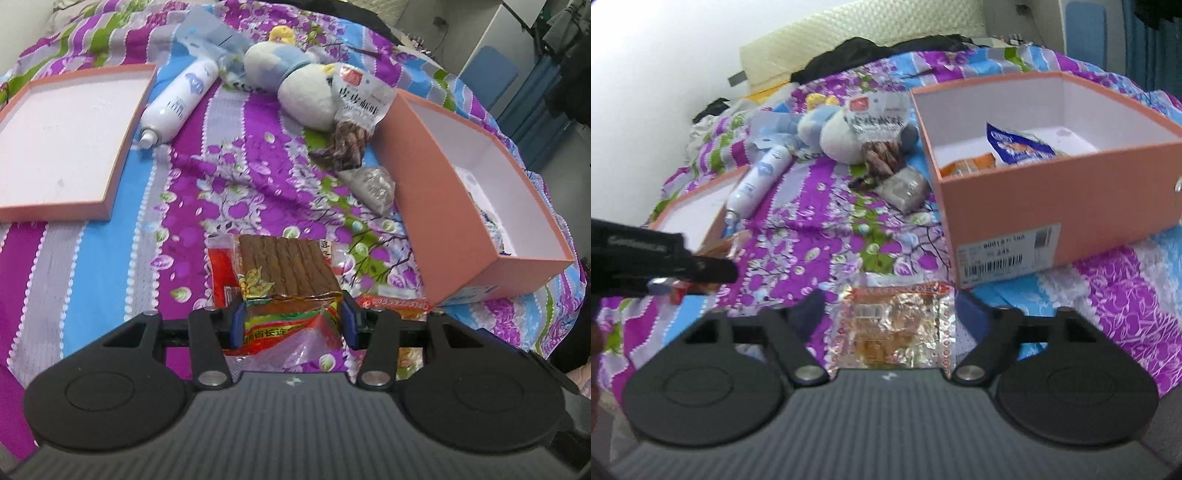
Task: Organize snacks
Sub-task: 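Grasp the brown strip packet with the left tool while the right tool grasps the clear pastry packet, then carry both packets over the pink box and open both tools to drop them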
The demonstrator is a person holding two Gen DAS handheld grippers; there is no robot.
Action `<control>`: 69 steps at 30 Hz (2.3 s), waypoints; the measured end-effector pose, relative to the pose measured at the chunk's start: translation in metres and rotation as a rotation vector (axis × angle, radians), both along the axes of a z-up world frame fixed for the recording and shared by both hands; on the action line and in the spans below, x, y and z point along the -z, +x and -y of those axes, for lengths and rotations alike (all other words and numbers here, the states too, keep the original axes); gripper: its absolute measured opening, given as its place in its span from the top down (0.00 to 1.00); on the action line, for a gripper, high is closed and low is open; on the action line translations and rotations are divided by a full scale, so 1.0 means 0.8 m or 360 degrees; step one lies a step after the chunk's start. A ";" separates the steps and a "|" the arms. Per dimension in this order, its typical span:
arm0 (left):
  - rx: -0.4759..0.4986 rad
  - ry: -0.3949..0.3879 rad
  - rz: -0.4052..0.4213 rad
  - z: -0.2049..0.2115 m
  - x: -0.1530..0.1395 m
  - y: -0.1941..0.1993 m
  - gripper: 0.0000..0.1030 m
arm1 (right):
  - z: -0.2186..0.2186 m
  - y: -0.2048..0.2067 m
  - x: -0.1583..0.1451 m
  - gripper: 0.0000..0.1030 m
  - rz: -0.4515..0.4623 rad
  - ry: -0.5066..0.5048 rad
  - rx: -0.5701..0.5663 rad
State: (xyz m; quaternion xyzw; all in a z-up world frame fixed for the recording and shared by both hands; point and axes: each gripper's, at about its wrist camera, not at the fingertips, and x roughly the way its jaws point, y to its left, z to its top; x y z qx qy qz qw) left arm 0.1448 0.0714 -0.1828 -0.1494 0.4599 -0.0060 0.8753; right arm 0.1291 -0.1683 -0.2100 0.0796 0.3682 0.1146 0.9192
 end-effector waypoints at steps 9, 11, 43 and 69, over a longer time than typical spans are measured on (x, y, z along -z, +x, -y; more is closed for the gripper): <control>-0.0014 0.0004 -0.0028 -0.005 0.012 -0.001 0.47 | -0.040 0.035 0.057 0.15 -0.0117 -0.0212 -0.0112; -0.0016 0.0007 -0.0029 -0.004 0.012 -0.002 0.47 | -0.049 0.032 0.063 0.14 -0.0062 -0.0316 -0.0168; 0.0154 -0.0050 0.0218 0.054 -0.100 -0.019 0.47 | 0.027 -0.014 -0.096 0.66 0.0151 0.0020 -0.0111; 0.0508 -0.0094 0.0277 0.219 -0.151 0.165 0.46 | 0.174 0.113 -0.157 0.65 0.0314 -0.0094 0.0181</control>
